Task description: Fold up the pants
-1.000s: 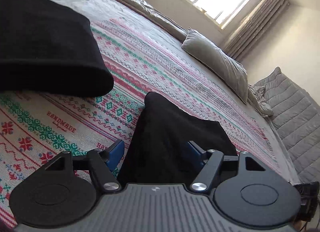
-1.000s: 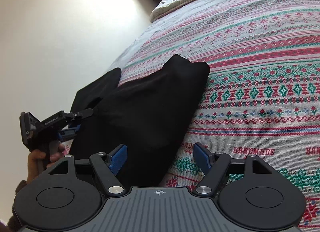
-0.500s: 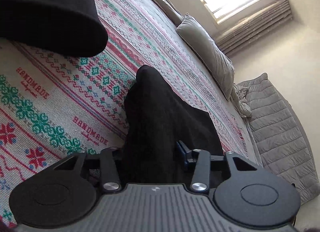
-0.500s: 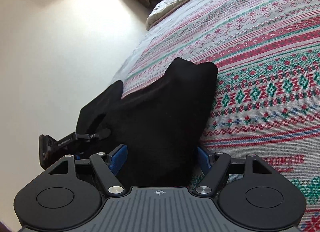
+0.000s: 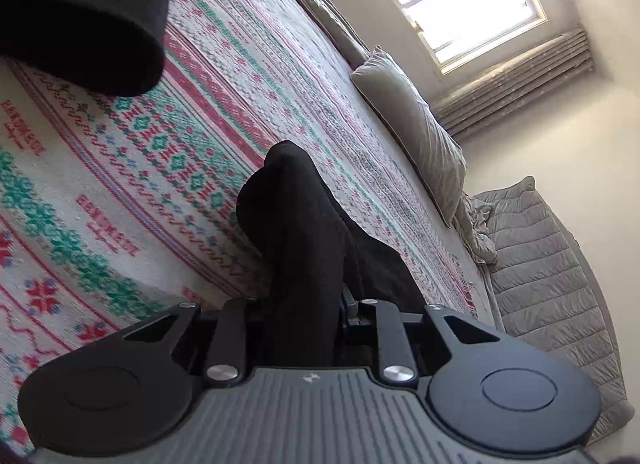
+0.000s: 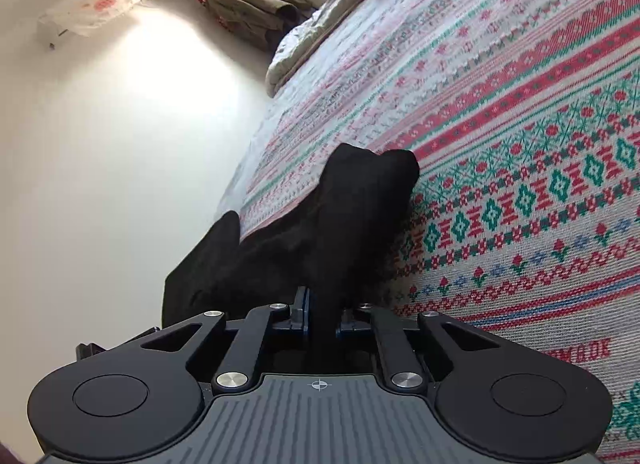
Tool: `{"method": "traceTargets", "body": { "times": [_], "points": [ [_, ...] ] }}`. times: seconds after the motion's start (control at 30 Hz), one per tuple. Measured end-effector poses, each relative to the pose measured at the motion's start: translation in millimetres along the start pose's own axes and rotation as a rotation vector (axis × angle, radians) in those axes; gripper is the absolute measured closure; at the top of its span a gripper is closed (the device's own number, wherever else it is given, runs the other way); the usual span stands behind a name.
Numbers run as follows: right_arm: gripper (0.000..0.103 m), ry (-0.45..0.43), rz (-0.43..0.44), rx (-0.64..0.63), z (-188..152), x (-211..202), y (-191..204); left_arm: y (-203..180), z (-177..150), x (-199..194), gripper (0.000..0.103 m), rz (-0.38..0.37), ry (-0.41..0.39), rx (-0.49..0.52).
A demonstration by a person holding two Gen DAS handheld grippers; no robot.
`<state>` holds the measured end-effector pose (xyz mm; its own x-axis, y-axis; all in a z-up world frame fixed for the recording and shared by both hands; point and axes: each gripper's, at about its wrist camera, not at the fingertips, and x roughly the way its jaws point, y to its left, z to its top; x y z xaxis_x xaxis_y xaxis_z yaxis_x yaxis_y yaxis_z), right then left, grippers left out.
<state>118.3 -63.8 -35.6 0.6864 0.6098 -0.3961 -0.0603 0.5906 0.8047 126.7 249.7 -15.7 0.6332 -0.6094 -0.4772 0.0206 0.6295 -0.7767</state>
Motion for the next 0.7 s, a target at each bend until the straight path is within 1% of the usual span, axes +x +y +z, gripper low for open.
{"method": "traceTargets", "body": {
  "times": [0.13,0.3,0.43,0.57,0.63,0.7],
  "points": [
    [0.092,-0.050,-0.009,0.006,11.3,-33.4,-2.4,-27.9,-11.0,27.7,0.070,-0.061,0.050,0.002],
    [0.092,-0.101,-0.070,0.048,32.3,-86.2,-21.8,-65.5,-32.1,69.2,0.071,-0.149,0.143,0.012],
    [0.092,-0.160,-0.130,0.028,49.6,-131.5,-34.3,-93.8,-47.5,102.2,0.071,-0.199,0.209,0.043],
    [0.092,-0.226,-0.157,0.018,65.2,-162.2,-46.8,-117.5,-52.4,128.7,0.072,-0.253,0.224,0.079],
    [0.092,-0.253,-0.153,0.011,74.8,-169.2,-51.5,-124.1,-52.1,133.8,0.072,-0.295,0.215,0.107],
    [0.092,-0.280,-0.135,-0.009,82.5,-168.2,-52.8,-121.4,-51.3,132.6,0.071,-0.321,0.188,0.141]
  ]
}}
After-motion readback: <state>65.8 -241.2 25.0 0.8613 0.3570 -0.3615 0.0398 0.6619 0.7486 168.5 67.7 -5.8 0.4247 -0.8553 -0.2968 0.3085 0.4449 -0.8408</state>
